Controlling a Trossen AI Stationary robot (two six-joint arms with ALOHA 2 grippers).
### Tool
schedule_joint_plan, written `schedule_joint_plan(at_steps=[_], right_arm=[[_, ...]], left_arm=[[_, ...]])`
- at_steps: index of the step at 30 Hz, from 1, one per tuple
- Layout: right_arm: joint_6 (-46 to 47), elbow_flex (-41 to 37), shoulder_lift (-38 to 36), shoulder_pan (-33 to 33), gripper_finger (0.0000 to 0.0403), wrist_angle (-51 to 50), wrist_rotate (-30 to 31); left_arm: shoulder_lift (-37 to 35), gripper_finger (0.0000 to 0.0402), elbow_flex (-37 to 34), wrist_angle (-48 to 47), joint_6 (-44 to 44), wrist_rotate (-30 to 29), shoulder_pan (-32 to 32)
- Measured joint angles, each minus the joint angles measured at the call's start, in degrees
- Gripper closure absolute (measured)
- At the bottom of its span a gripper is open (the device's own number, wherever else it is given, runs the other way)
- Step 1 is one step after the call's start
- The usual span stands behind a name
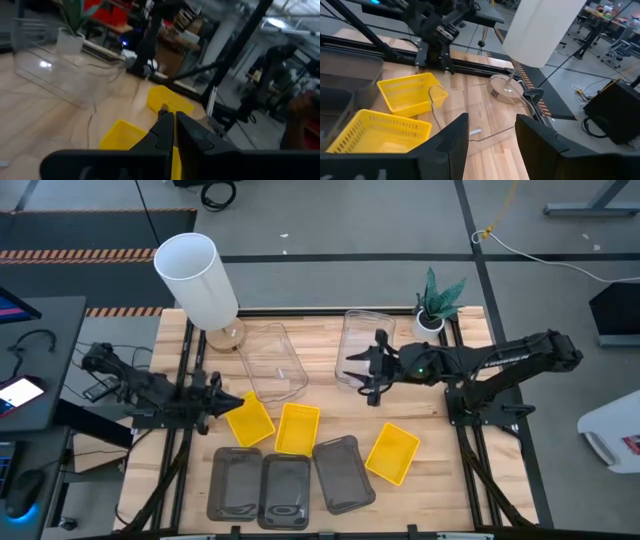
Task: Stack baskets by color
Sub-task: Stack the transparent bin on top of the transparent bin
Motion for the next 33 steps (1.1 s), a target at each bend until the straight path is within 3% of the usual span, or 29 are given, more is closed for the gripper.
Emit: schedule_joint_plan(at_steps=[7,17,23,33], right_arm=[[-2.8,-4.5,-1.4,-2.6,0.0237,3.8,-0.2],[-1.8,-10.7,-10.2,-5.2,0.0237,6.3,-0.5],[-0.9,-12.2,-14.4,-3.2,0.0237,5.8,-0.7],[-1.8,-12.3,-16.5,-1.1,0.0237,2.8,-0.5]], left_arm=[[14.0,0.036,6.6,-5.3,-0.1,0.1,0.0],[30.7,0.0286,17.1,-7.7,-0.5,3.1,0.0],[36.9,0.0266,22.0,-12.6,-3.4,3.1,0.0],[44.4,0.0264,27.2,-17.5,-6.7,2.6,0.1]])
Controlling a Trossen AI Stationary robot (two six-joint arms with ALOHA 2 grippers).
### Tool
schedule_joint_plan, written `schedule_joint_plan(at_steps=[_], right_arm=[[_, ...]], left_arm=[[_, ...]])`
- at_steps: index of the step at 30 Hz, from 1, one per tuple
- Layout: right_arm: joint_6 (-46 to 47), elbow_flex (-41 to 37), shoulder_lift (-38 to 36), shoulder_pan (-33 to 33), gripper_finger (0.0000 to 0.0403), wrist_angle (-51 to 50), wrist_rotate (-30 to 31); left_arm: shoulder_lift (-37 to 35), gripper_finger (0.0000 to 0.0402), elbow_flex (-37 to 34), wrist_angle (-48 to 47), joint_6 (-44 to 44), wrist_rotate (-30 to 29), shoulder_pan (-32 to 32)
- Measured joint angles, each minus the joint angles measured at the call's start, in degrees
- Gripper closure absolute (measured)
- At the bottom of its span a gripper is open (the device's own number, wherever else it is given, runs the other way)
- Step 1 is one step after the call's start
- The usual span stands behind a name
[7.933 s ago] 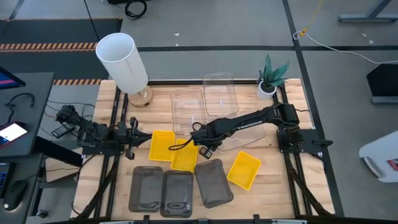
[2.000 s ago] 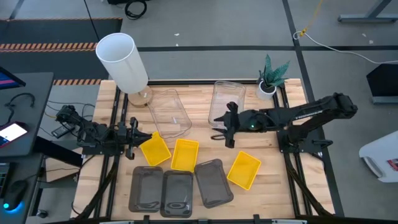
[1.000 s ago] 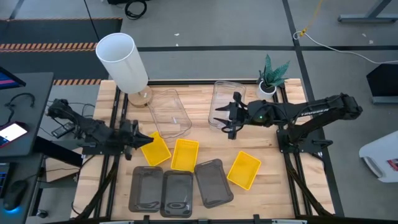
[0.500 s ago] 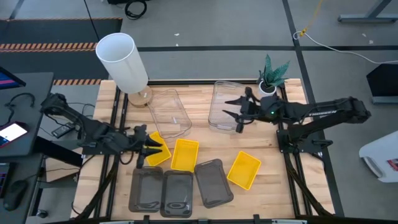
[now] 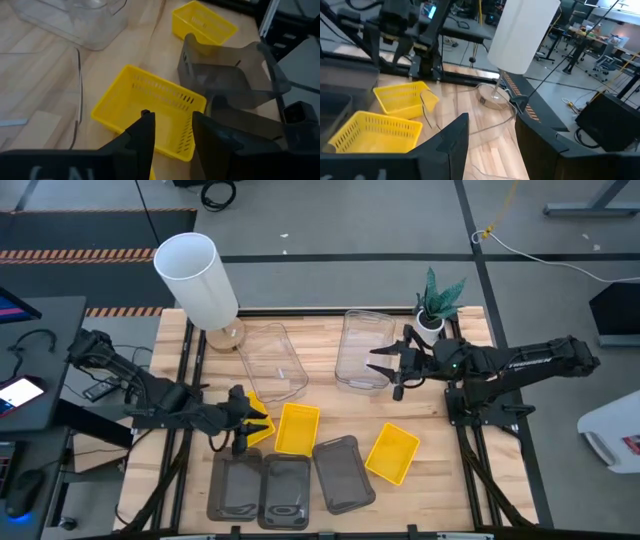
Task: Stack baskets by color
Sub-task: Stack the transparent bin on top of the transparent bin
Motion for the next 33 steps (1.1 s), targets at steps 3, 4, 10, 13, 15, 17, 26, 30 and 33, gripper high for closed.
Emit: schedule_joint_plan(at_steps=[3,4,10,13,15,17,26,30,33], right_arm=[[-0.1,-0.2,-0.1,-0.1,0.0237,-2.5,0.0],[-0.1,-0.6,-0.1,-0.2,0.0237,-1.8,0.0],[-0.3,-5.0,-3.0,-1.7,0.0237,0.6,0.0],[0.5,-6.6,-5.1,-2.3,0.0238,1.3,0.0],[0.8,-7.4,-6.2,-2.3,0.0238,2.5,0.0],[0.9,-8.1,-7.3,-2.3,0.0238,2.9,-0.1],[2.9,-8.3,-8.0,-2.2,0.0238,3.4,-2.1],[2.9,-8.3,-7.9,-2.2,0.0238,3.6,-2.8],[2.9,-8.3,-7.9,-2.2,0.0238,3.6,-3.0]], left_arm=[[3.1,0.0264,2.9,-2.1,-0.1,0.0,0.0],[3.9,0.0264,3.7,-3.0,-0.1,-0.1,0.0],[10.0,0.0264,8.6,-7.5,0.1,-0.6,0.2],[12.3,0.0264,10.0,-9.9,-0.1,-0.6,0.8],[13.5,0.0264,10.9,-10.6,-0.6,-0.6,1.7],[14.6,0.0264,11.9,-12.1,-1.2,-0.1,3.1],[18.9,0.0269,16.8,-13.6,0.6,4.0,10.2],[20.2,0.0278,18.3,-14.8,3.5,1.9,13.0],[20.9,0.0283,18.3,-14.8,5.1,1.8,16.0]])
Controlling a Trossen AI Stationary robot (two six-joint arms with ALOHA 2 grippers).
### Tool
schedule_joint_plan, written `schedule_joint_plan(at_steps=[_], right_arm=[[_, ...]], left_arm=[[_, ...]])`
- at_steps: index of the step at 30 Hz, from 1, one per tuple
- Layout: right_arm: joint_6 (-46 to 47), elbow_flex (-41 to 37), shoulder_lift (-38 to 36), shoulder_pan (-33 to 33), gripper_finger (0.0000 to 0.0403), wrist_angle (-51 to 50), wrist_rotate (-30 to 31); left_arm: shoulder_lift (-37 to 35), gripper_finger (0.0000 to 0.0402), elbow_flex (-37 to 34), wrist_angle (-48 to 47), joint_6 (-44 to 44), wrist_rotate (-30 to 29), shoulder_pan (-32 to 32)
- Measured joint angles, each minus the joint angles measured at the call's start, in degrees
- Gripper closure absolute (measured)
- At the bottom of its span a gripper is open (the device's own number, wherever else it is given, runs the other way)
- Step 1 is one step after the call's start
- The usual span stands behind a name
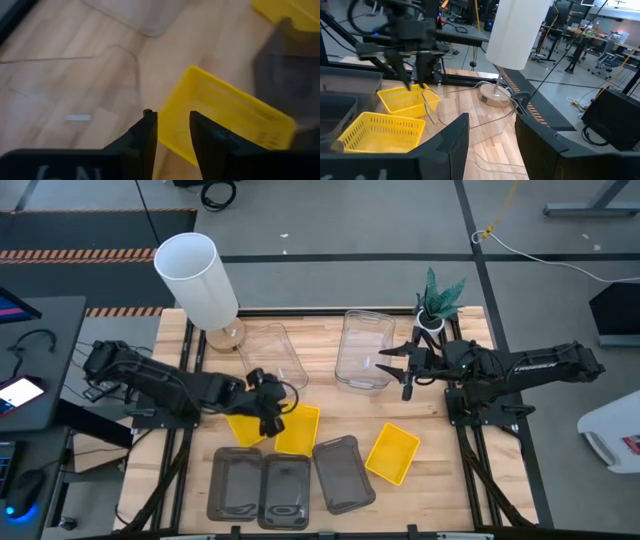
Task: Stack baskets by color
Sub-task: Stack the transparent bin on top of the transparent bin
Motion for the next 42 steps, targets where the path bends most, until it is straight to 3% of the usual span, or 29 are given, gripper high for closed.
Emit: schedule_joint_plan(at_steps=[9,26,30,36,42], right_arm=[[0.1,0.0,0.0,0.0,0.0238,0.8,-0.1],[-0.1,0.0,2.3,0.0,0.0238,2.7,-1.1],[0.0,0.0,2.3,0.0,0.0238,2.8,-1.1],[0.3,0.0,2.3,0.0,0.0238,2.8,-1.1],[0.4,0.0,2.3,0.0,0.0238,2.8,-1.1]], left_arm=[[4.8,0.0285,-0.1,-0.1,4.5,6.4,6.9],[12.9,0.0286,-0.1,-0.9,8.6,14.0,13.2],[13.1,0.0313,-0.1,-0.9,10.1,14.6,13.5],[13.1,0.0389,-0.1,-0.8,10.8,15.0,13.4],[12.8,0.0395,0.0,-0.9,11.1,15.4,11.0]])
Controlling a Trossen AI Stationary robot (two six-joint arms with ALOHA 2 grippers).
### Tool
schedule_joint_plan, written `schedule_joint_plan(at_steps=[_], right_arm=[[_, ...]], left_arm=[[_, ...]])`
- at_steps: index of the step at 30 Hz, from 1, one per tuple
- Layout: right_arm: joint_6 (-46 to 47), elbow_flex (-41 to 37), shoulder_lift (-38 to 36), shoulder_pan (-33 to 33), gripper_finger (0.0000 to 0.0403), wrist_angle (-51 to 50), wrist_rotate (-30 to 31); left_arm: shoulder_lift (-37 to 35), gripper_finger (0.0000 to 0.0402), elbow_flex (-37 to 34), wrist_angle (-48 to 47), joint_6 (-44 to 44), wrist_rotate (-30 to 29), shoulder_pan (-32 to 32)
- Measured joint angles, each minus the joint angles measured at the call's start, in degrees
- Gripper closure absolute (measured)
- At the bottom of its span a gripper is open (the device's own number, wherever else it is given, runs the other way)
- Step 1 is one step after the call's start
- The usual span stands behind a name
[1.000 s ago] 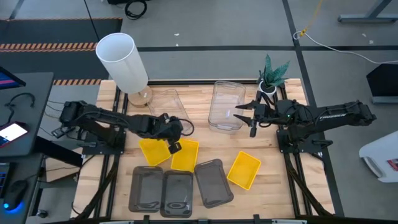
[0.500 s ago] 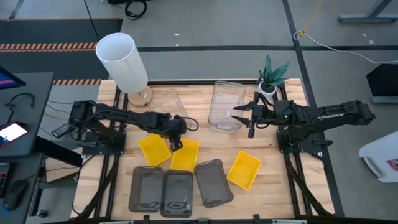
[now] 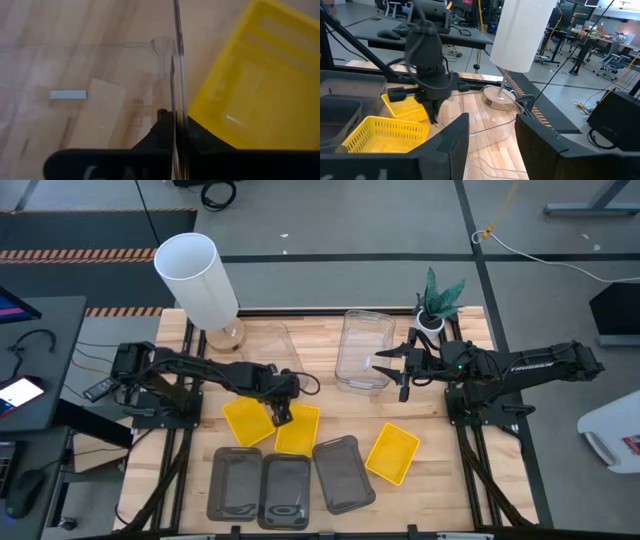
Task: Stack baskets by color
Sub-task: Stack the transparent bin on top of the transparent bin
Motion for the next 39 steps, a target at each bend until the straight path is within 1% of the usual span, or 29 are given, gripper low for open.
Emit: schedule_joint_plan(at_steps=[6,10,14,17,21,24,27,33,39], right_arm=[[0.0,0.0,0.0,0.0,0.0238,0.0,0.0],[0.1,0.0,0.0,0.0,0.0238,0.1,0.0],[0.2,0.0,0.0,0.0,0.0238,0.1,0.0],[0.6,0.0,0.0,0.0,0.0238,0.1,0.0],[0.7,0.0,0.0,0.0,0.0238,0.1,0.0],[0.8,0.0,0.0,0.0,0.0238,0.1,0.0],[2.3,0.0,0.0,0.0,0.0238,-1.0,0.7],[6.5,0.0,0.0,-0.1,0.0238,-8.0,7.2],[7.0,0.0,-0.7,-0.1,0.0238,-8.9,11.2]], left_arm=[[0.0,0.0398,4.1,-4.1,2.2,-2.8,-2.5],[0.0,0.0399,8.4,-6.1,5.1,-4.5,-3.1],[0.0,0.04,12.2,-7.3,8.4,-7.9,-3.8],[0.0,0.04,15.3,-10.6,10.3,-11.5,-4.1],[-0.1,0.0401,17.7,-9.7,14.9,-16.1,-4.1],[-0.1,0.0401,17.9,-5.1,21.0,-18.7,-4.0],[-0.1,0.0401,17.9,0.5,27.2,-18.5,-3.6],[-0.1,0.0401,17.9,9.6,38.2,-17.9,-2.6],[-0.1,0.0401,17.9,16.4,40.1,-9.9,0.5]])
